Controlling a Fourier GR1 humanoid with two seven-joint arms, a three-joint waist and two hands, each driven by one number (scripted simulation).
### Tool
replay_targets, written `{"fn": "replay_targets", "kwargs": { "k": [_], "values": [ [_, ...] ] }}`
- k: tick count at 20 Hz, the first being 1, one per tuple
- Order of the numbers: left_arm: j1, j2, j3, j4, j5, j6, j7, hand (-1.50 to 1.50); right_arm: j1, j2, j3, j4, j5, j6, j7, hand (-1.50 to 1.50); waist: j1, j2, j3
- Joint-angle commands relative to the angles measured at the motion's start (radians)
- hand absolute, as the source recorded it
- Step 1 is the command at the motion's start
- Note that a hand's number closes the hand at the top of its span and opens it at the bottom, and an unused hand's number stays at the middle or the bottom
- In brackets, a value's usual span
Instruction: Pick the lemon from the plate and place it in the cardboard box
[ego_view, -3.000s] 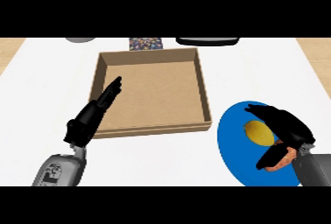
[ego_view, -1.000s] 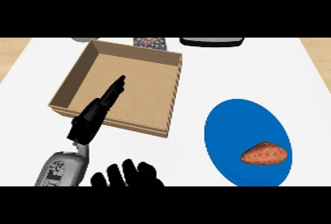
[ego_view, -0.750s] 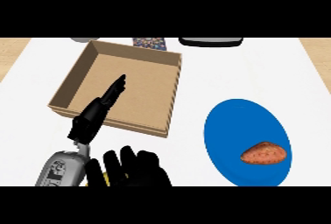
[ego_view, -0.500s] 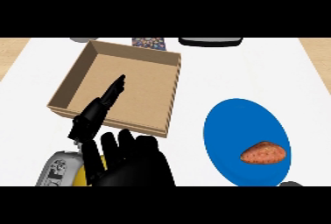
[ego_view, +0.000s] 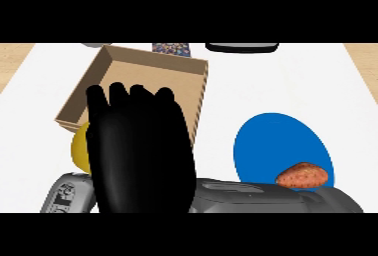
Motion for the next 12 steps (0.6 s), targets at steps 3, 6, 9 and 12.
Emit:
{"fn": "replay_targets", "kwargs": {
  "k": [3, 6, 9, 12],
  "values": [
    [-0.014, -0.051, -0.021, 0.037, -0.033, 0.048, -0.018, 0.00, -0.127, 0.014, -0.121, 0.186, -0.067, -0.080, 0.083, 1.50, -0.004, 0.006, 0.000],
    [0.024, -0.013, -0.024, -0.063, -0.010, 0.001, 0.031, 0.00, -0.167, 0.014, -0.126, 0.305, -0.052, -0.105, 0.070, 1.50, 0.007, 0.003, 0.001],
    [0.034, 0.022, 0.025, -0.035, 0.023, -0.027, -0.005, 0.00, -0.172, 0.014, -0.179, 0.406, -0.023, -0.117, -0.036, 1.50, -0.002, 0.006, 0.001],
    [-0.004, -0.011, 0.008, -0.009, 0.011, -0.013, 0.012, 0.00, -0.173, 0.014, -0.106, 0.509, -0.066, -0.182, -0.053, 1.50, 0.000, 0.007, 0.001]
  ]
}}
